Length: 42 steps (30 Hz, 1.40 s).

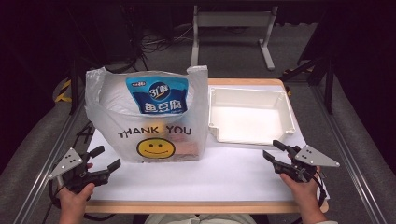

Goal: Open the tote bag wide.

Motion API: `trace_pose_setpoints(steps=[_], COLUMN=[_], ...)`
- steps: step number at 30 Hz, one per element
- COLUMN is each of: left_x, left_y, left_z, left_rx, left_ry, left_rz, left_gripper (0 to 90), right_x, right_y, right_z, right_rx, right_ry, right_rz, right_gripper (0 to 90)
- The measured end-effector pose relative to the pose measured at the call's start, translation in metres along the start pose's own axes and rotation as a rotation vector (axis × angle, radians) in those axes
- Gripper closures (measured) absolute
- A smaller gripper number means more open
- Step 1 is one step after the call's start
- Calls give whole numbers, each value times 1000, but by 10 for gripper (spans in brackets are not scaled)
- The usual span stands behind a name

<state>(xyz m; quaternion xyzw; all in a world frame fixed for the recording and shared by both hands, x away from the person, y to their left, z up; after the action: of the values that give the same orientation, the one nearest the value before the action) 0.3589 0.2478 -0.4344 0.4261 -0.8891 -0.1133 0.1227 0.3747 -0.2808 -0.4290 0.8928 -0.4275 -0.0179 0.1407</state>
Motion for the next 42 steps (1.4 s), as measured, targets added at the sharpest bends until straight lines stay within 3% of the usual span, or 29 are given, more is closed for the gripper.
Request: trace_pose_setpoints(steps=[6,7,11,15,22,24,36,40,42], left_x=[1,2,1,-3,-9,-10,-12,-14,-15], left_y=[0,-1,-1,-4,-12,-17,-41,-41,-40], left_z=[-6,-10,-17,-24,-37,-41,-41,-38,-37], left_rx=[-1,-1,11,13,5,2,-10,-6,-11], left_ry=[5,20,21,31,78,72,21,17,38], left_rz=[-7,15,17,-19,0,-8,-39,-36,-20], left_gripper=[119,119,96,61,30,35,116,226,326], right_x=[3,3,3,2,0,0,-2,-2,-3], right_y=[-1,-1,-1,-3,-6,-6,-9,-10,-10], right_z=[3,3,3,4,7,7,11,11,11], right_rx=[-20,-20,-19,-34,-57,-60,-86,-92,-93], right_ry=[-11,-11,-14,-7,7,4,12,17,18], right_rz=[20,20,25,27,18,17,17,14,14], right_gripper=[427,427,419,419,436,434,427,426,426])
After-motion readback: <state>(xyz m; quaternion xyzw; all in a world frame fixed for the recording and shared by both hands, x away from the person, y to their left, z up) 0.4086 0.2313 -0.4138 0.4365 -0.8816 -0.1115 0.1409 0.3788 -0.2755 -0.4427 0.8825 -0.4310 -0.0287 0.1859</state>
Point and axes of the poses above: each handheld gripper's, and its own axes: y roughly backward along the jaws, z roughly out of its underside, x roughly to its right, the point moved 8 cm from there along -y, roughly forward along the jaws, and after that the axes turned 1 degree about -z, right-handed, at the moved point
